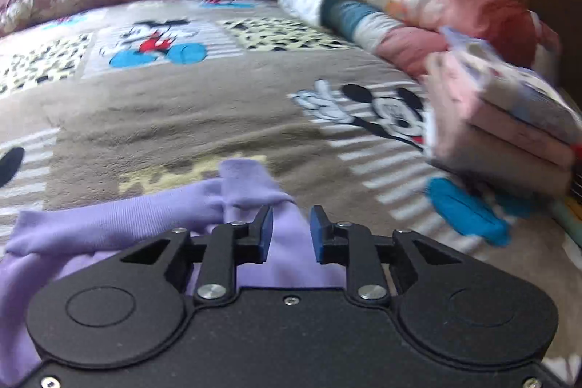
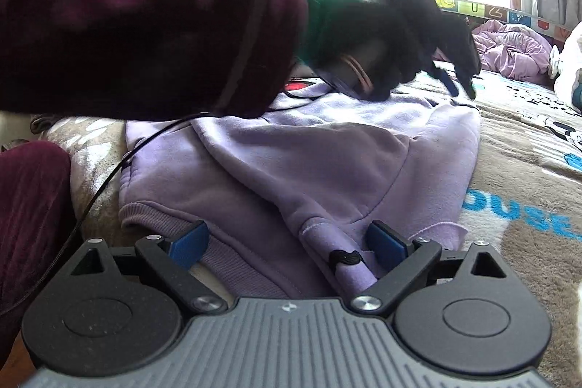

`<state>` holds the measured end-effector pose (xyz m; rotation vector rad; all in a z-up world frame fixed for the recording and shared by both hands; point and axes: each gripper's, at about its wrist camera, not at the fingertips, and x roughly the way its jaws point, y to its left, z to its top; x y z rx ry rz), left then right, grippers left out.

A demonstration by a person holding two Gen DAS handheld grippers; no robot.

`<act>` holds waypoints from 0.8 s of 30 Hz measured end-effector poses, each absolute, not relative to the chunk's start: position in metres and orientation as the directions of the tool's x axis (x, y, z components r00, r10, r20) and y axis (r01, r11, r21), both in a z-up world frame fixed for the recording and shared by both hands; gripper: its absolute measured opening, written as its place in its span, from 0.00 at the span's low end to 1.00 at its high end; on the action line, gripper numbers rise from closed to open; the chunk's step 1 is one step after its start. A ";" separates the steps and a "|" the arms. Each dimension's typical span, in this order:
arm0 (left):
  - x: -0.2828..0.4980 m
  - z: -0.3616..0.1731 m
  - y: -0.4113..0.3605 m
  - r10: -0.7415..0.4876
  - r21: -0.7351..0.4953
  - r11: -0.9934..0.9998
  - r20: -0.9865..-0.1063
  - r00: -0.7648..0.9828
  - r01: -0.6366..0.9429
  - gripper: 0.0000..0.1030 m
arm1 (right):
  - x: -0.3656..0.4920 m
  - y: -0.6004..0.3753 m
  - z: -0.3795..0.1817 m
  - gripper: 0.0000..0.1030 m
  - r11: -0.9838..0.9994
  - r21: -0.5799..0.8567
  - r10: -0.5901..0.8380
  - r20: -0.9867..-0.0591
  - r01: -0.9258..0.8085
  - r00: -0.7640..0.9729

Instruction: Fold clothes

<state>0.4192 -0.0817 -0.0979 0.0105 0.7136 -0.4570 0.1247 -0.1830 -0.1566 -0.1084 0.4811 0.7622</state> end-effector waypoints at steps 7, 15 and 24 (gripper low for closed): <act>0.424 -0.128 -0.086 -0.340 -0.143 0.926 -0.713 0.613 0.348 0.30 | 0.126 -0.183 -0.158 0.93 0.724 0.071 0.634 -0.460 -0.686 0.621; 0.342 -0.073 -0.020 -0.435 -0.356 0.896 -0.581 0.688 0.265 0.74 | 0.117 -0.179 -0.155 0.94 0.729 0.021 0.617 -0.453 -0.685 0.643; 0.219 -0.065 0.073 -0.392 -0.517 0.852 -0.528 0.753 0.082 0.82 | 0.086 -0.179 -0.145 0.82 0.747 -0.084 0.577 -0.413 -0.660 0.705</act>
